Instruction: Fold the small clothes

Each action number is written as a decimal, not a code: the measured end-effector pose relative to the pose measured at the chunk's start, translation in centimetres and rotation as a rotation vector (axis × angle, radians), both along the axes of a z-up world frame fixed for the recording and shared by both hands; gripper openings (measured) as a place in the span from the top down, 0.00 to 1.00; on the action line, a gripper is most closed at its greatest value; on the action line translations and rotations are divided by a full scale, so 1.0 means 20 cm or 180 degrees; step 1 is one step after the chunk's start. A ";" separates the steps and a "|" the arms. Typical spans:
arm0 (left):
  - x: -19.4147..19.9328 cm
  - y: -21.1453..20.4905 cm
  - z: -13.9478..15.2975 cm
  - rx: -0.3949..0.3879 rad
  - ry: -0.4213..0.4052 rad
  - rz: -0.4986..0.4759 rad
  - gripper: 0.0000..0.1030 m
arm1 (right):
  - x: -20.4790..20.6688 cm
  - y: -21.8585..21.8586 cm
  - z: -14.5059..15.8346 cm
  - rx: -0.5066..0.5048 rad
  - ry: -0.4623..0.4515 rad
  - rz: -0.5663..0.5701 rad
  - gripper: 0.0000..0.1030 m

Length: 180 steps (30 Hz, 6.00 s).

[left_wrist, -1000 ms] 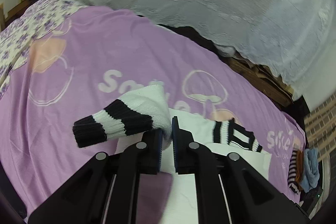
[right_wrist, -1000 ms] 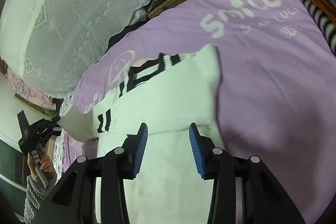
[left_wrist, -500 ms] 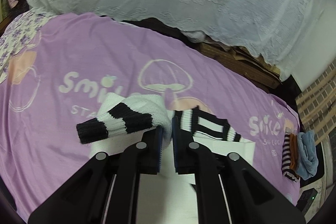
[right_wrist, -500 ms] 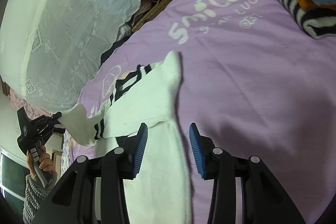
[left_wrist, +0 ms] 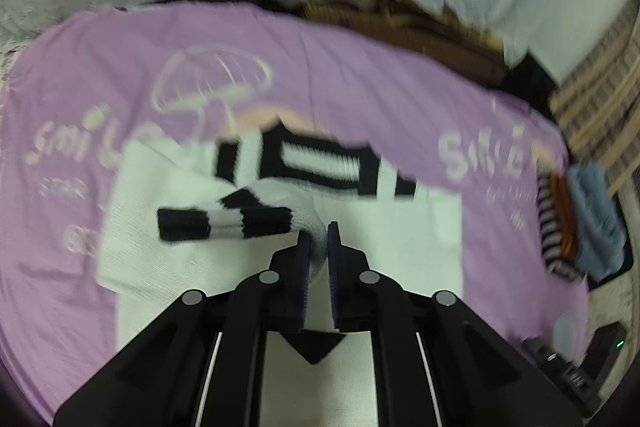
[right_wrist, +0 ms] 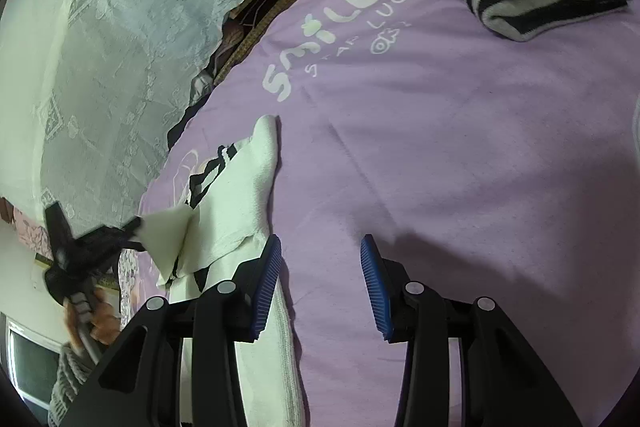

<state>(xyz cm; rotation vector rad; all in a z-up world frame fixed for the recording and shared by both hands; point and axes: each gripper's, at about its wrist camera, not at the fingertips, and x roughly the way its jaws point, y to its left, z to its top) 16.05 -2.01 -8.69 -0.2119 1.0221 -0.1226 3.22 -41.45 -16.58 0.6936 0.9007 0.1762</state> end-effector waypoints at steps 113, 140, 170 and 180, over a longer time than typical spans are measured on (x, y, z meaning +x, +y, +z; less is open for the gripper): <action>0.02 0.70 -0.46 0.0433 0.0459 0.0491 0.04 | 0.61 0.89 -0.15 -0.1068 -0.0037 0.0993 0.80; -0.80 0.50 -0.49 0.0667 0.0729 -0.0168 0.04 | -0.16 0.96 -0.16 -0.1446 0.0067 0.1504 0.69; -1.39 0.73 -0.38 0.0007 0.0873 -0.0568 0.05 | -0.85 0.70 -0.06 -0.1426 0.0091 0.1575 0.53; -1.31 0.65 -0.44 -0.0423 0.0919 -0.0641 0.16 | -0.83 0.74 -0.18 -0.1101 0.0284 0.1701 0.52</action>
